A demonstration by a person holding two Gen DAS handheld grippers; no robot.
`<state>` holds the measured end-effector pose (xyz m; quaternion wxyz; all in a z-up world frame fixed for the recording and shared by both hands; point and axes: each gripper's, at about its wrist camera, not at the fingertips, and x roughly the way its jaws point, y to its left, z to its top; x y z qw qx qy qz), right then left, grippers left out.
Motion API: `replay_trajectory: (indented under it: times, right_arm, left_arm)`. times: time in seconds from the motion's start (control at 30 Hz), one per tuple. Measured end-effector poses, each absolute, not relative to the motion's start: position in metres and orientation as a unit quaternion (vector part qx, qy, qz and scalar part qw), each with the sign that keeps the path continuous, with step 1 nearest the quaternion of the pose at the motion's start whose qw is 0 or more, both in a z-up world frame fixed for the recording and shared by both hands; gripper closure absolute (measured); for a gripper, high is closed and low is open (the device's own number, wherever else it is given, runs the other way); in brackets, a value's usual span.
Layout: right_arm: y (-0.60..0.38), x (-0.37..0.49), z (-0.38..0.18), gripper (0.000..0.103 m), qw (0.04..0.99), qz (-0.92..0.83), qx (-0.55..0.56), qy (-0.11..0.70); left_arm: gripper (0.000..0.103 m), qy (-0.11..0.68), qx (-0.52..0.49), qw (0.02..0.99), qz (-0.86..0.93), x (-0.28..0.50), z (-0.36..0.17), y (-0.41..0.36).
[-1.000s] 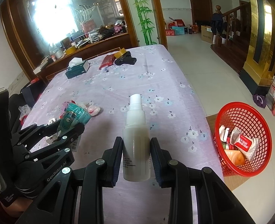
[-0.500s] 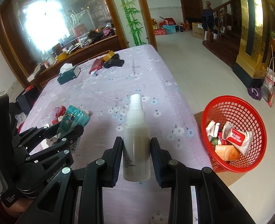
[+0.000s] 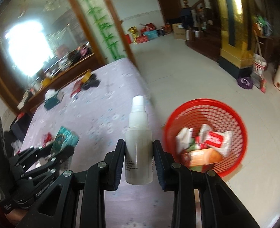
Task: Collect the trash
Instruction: 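Carry the teal packet and spray bottle to the red basket and open both tools, then move both open tools back over the table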
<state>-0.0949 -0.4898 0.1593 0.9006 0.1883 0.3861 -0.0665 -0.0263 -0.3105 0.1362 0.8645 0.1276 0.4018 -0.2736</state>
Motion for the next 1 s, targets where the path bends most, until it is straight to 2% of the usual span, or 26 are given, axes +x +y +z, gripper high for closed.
replay_trajectory:
  times: [0.33, 0.73, 0.8, 0.83, 0.87, 0.93, 1.0]
  right_arm:
    - [-0.566, -0.115, 0.151, 0.070, 0.882, -0.118, 0.245, 0.385]
    - [-0.628, -0.112, 0.128, 0.070, 0.857, -0.138, 0.299, 0.396]
    - [-0.633, -0.107, 0.128, 0.070, 0.856, -0.138, 0.300, 0.398]
    - [-0.635, -0.104, 0.128, 0.070, 0.855, -0.139, 0.300, 0.399]
    - [-0.637, -0.101, 0.128, 0.070, 0.855, -0.139, 0.299, 0.400]
    - [-0.641, -0.097, 0.128, 0.069, 0.853, -0.141, 0.301, 0.402]
    - [-0.643, -0.097, 0.131, 0.061, 0.856, -0.143, 0.303, 0.394]
  left_arm:
    - [0.067, 0.462, 0.087, 0.793, -0.388, -0.023, 0.143, -0.394]
    - [0.064, 0.470, 0.105, 0.776, -0.407, -0.017, 0.126, -0.480]
    - [0.058, 0.467, 0.101, 0.778, -0.408, -0.013, 0.127, -0.484]
    - [0.049, 0.466, 0.098, 0.780, -0.407, -0.011, 0.128, -0.486]
    - [0.044, 0.467, 0.094, 0.780, -0.406, -0.009, 0.130, -0.487]
    - [0.044, 0.464, 0.087, 0.783, -0.405, -0.007, 0.133, -0.485]
    - [0.043, 0.463, 0.084, 0.785, -0.404, -0.004, 0.135, -0.481]
